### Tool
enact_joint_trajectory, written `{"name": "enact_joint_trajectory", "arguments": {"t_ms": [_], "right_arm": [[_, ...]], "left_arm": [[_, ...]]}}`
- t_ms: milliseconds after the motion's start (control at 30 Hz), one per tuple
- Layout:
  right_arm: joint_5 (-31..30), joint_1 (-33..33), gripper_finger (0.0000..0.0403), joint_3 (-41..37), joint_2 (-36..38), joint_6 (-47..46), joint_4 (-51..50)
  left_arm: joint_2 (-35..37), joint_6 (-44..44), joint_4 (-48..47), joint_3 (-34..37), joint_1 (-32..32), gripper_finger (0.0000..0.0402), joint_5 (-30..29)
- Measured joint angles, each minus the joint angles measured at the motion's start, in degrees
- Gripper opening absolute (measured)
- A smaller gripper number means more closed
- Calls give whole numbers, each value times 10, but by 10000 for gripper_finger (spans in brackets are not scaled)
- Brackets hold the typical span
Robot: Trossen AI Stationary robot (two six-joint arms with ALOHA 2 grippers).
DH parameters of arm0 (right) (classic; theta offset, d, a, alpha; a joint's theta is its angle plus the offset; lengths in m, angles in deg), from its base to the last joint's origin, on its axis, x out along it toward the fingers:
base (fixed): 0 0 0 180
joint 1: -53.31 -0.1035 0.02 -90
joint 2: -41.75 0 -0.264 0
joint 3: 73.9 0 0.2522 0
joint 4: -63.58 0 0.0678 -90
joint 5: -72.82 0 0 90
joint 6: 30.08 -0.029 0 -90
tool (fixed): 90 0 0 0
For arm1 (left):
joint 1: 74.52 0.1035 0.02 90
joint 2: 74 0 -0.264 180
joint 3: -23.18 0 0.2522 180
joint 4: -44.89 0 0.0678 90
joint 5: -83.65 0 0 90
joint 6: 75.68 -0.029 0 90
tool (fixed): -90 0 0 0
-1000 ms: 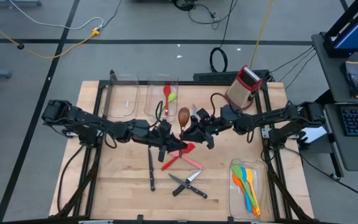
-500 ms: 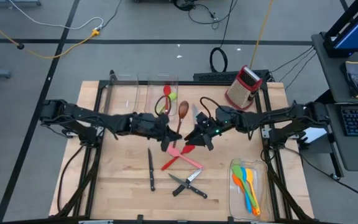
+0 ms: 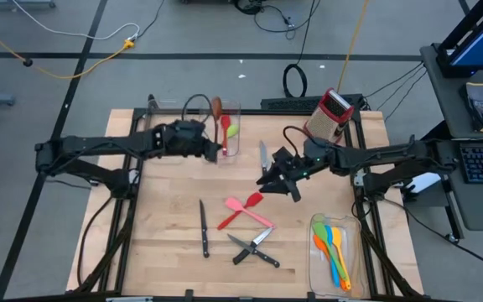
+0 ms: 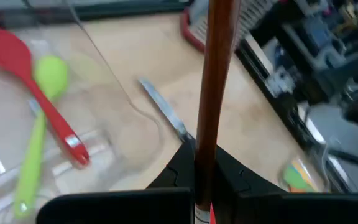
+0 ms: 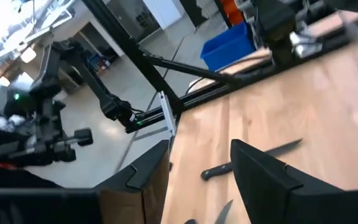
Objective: Pick & Place Kitchen Items
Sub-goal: Put the brown serving spoon into the top right transparent bin
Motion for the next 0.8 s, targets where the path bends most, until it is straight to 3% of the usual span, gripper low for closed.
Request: {"name": "enact_joint_trajectory", "arguments": {"t_ms": [467,567,800], "right_arm": [[-10,5,156,0,69,108,0],[-9,5,155,0,85,156,-10],[-10,11,155,0,131,260,-102]], "left_arm": [[-23,34,-43,-20,109,9,49],[-60,33,-75,-63,110,9,55],[-177,30,-259,-193,125,9,55]]}}
